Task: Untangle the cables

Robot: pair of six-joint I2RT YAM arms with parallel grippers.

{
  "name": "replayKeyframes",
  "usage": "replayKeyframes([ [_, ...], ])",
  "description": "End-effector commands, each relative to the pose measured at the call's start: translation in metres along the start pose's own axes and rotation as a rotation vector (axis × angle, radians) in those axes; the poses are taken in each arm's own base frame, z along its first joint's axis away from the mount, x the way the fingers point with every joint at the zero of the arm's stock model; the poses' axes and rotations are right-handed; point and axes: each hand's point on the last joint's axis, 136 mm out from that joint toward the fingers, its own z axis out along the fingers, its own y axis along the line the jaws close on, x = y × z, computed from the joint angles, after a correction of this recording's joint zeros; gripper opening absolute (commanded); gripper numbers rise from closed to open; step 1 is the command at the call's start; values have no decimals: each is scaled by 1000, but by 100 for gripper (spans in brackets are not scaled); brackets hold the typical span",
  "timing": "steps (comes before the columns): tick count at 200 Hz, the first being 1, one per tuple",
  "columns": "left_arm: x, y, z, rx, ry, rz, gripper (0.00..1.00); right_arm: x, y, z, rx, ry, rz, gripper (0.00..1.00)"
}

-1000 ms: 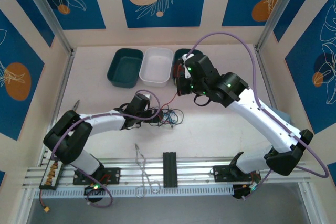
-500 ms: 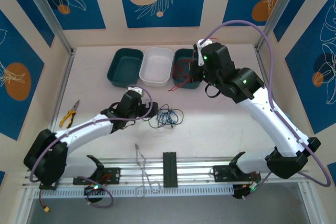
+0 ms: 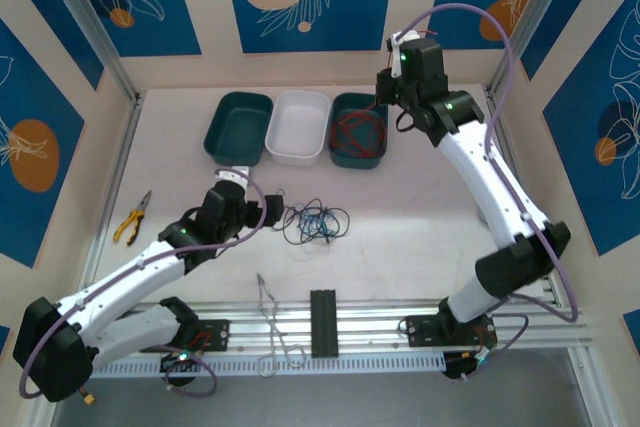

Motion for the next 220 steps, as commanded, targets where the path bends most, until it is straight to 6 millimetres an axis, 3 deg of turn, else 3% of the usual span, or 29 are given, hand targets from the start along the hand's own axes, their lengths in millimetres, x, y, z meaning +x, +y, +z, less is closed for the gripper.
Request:
replayKeyframes([
  [1,7,14,-4,-50,12,21,100,-12,-4,34,-18,-36,-38,0],
  [40,4,14,-8,-42,-5,16,100,20,4,103,-44,64,-123,0],
  [74,2,16,-10,-47,-17,21,100,59,14,141,-85,198,-129,0],
  [113,5,19,-11,-62,-9,31,100,108,22,160,-119,392,-158,0],
  [155,11,20,-9,-60,0,27,100,153,33,164,-199,557,-203,0],
  [220,13,21,-6,-61,10,24,100,202,46,169,-261,721,-272,0],
])
